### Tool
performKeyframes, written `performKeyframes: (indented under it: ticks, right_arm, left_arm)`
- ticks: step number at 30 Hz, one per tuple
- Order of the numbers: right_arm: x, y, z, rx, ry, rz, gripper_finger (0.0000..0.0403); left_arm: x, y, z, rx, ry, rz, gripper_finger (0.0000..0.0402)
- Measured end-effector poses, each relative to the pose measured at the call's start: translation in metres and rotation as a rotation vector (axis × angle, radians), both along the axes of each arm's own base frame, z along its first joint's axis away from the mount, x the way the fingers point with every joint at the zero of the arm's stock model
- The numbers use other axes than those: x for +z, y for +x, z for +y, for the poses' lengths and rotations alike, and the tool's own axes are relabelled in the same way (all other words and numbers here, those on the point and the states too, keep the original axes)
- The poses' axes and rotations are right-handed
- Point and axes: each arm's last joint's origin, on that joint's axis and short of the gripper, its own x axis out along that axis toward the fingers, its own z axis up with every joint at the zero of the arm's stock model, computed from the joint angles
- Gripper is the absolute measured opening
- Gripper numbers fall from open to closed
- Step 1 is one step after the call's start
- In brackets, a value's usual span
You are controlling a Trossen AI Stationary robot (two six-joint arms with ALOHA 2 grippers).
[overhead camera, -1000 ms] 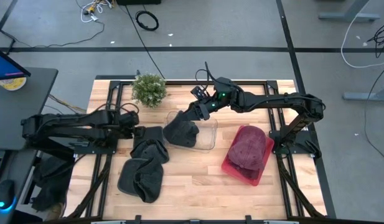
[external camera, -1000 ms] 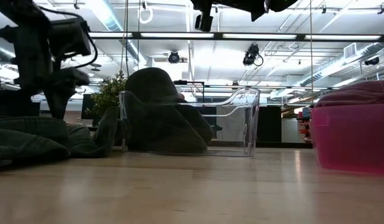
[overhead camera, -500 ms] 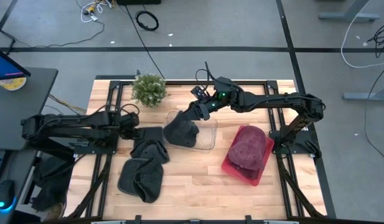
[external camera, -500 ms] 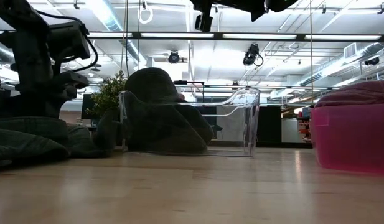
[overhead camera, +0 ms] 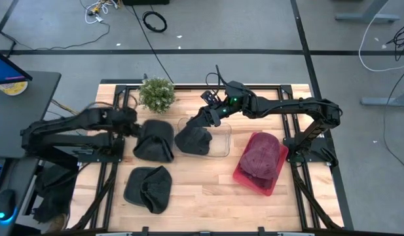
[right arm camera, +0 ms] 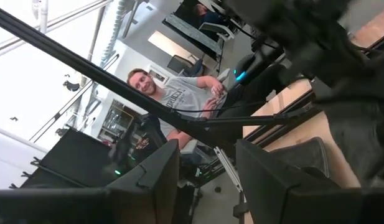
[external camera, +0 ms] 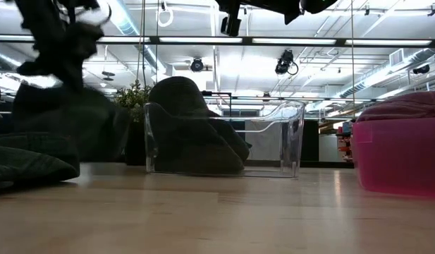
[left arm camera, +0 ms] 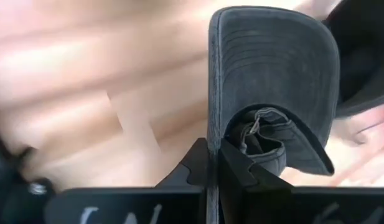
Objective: Pick & Place hat
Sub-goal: Put the top black cap into the transparent bin
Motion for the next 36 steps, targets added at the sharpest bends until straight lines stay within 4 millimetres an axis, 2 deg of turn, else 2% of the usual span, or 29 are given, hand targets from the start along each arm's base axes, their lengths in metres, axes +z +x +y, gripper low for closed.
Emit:
performKeyframes:
  ticks: [3, 10, 14, 17, 20, 24, 29, 33, 36]
  right_arm:
    - [0.0, 0.0, -0.002, -0.007, 0.0, 0.0, 0.0164]
    - [0.0, -0.001, -0.008, -0.012, 0.015, 0.006, 0.0164]
    - [0.001, -0.001, -0.007, -0.008, 0.027, -0.002, 0.0164]
    - [0.003, -0.001, -0.008, -0.044, 0.056, -0.001, 0.0164]
    - [0.002, 0.0, -0.01, -0.129, 0.095, 0.014, 0.0164]
    - [0.002, 0.002, -0.011, -0.243, 0.103, 0.011, 0.0164]
    - [0.008, 0.003, -0.008, -0.414, -0.165, -0.121, 0.0164]
    - [0.016, 0.004, -0.003, -0.621, -0.415, -0.229, 0.0164]
    - [0.02, 0.003, -0.002, -0.704, -0.46, -0.246, 0.0164]
  left_arm:
    - [0.039, -0.008, 0.001, 0.011, 0.106, -0.015, 0.0014]
    - [0.13, -0.033, 0.0, 0.045, 0.401, -0.237, 0.0014]
    - [0.167, -0.047, -0.001, 0.035, 0.592, -0.321, 0.0014]
    - [0.188, -0.052, -0.001, 0.02, 0.705, -0.404, 0.0014]
    - [0.202, -0.05, -0.001, 0.01, 0.792, -0.487, 0.0014]
    - [0.209, -0.035, 0.003, 0.032, 0.842, -0.577, 0.0014]
    - [0.211, -0.009, 0.009, 0.086, 0.818, -0.634, 0.0014]
    - [0.215, 0.01, 0.014, 0.129, 0.789, -0.713, 0.0014]
    - [0.219, 0.021, 0.016, 0.135, 0.793, -0.768, 0.0014]
